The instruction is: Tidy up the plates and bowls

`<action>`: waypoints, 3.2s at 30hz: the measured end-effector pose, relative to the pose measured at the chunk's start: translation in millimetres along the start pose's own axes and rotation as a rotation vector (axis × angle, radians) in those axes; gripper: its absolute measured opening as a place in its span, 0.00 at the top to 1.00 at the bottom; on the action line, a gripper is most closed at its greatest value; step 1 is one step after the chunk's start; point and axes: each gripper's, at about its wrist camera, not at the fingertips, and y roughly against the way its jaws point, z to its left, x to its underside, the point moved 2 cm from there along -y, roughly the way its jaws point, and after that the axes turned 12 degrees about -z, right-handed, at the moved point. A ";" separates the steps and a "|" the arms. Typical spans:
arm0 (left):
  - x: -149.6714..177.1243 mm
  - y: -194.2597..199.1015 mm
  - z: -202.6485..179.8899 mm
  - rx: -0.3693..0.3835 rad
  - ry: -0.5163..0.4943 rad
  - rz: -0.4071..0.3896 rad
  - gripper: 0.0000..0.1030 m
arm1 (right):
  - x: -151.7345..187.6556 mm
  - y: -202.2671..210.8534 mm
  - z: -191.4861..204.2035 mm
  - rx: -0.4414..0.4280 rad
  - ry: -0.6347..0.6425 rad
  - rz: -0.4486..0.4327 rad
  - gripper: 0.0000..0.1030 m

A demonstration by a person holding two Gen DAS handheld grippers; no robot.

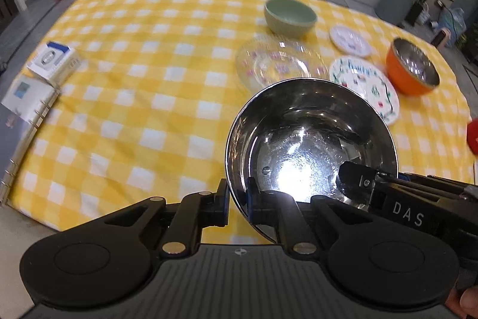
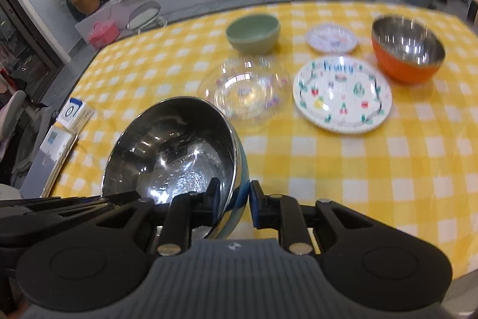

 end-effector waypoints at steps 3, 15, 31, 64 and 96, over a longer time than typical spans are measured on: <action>9.3 -8.5 -4.3 -0.001 -0.011 0.027 0.88 | 9.4 -7.1 -2.5 0.021 0.027 0.037 0.82; 21.9 -28.0 -1.3 0.002 -0.002 0.069 0.88 | 23.6 -26.3 -13.1 0.041 -0.007 0.094 0.81; 20.9 -27.6 -9.2 -0.033 -0.067 -0.008 0.47 | 19.5 -24.7 -11.8 0.093 0.075 0.050 0.66; -41.3 26.3 -63.2 0.027 -0.011 -0.237 0.17 | -54.0 24.7 -104.5 0.011 -0.266 -0.077 0.04; -121.5 -104.6 -239.8 0.120 -0.192 -0.241 0.32 | -146.1 -24.6 -280.6 0.207 -0.221 -0.278 0.14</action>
